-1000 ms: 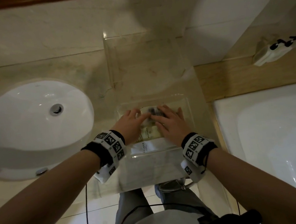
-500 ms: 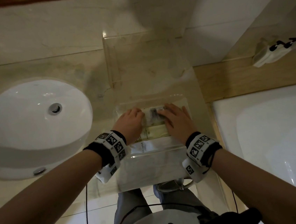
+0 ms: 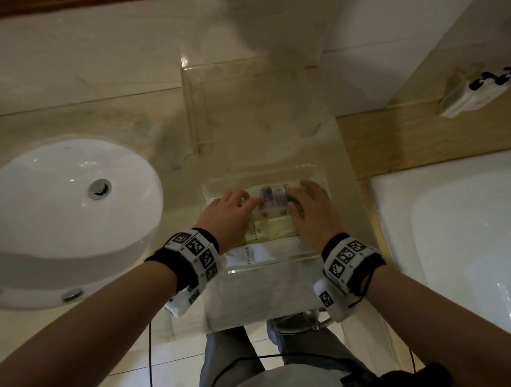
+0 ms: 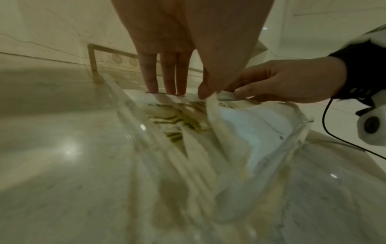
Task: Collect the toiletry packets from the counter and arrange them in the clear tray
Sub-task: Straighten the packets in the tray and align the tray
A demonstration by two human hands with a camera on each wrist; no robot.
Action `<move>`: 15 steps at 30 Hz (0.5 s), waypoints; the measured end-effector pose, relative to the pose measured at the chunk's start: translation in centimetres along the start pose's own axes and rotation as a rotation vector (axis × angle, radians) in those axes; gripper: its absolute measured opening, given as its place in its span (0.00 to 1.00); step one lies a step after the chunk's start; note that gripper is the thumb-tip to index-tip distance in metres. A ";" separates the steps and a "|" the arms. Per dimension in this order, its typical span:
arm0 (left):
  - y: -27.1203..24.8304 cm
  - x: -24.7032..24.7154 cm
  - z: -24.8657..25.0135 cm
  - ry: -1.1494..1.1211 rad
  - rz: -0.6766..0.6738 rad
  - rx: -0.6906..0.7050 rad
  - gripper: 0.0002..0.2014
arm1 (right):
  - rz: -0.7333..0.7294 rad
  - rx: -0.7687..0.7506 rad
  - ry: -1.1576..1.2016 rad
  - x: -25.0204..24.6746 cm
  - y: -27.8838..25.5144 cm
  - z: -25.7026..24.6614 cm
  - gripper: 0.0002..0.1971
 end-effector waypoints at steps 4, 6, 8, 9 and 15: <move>-0.1 0.0 0.0 -0.004 -0.003 0.011 0.24 | -0.050 -0.020 0.093 0.6 0.2 0.0 0.17; -0.1 -0.1 0.0 -0.014 0.001 0.018 0.23 | -0.045 -0.038 0.105 0.4 0.4 -0.1 0.16; -0.2 -0.2 0.0 -0.017 0.000 0.019 0.22 | -0.016 -0.065 0.092 0.1 0.4 -0.3 0.14; -0.2 -0.1 -0.1 -0.017 -0.008 0.016 0.22 | -0.002 -0.076 0.078 0.0 0.4 -0.3 0.14; -0.2 0.3 0.1 -0.049 -0.049 0.002 0.24 | 0.011 -0.083 0.114 0.1 0.4 -0.1 0.12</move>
Point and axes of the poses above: each hand's wrist, its own y-axis towards the middle knuckle, its own x-axis out of the palm, z = x × y, the point moved 8 cm from there along y, towards the middle knuckle, and after that the axes turned 3 degrees about -x, right-handed, at the moved point
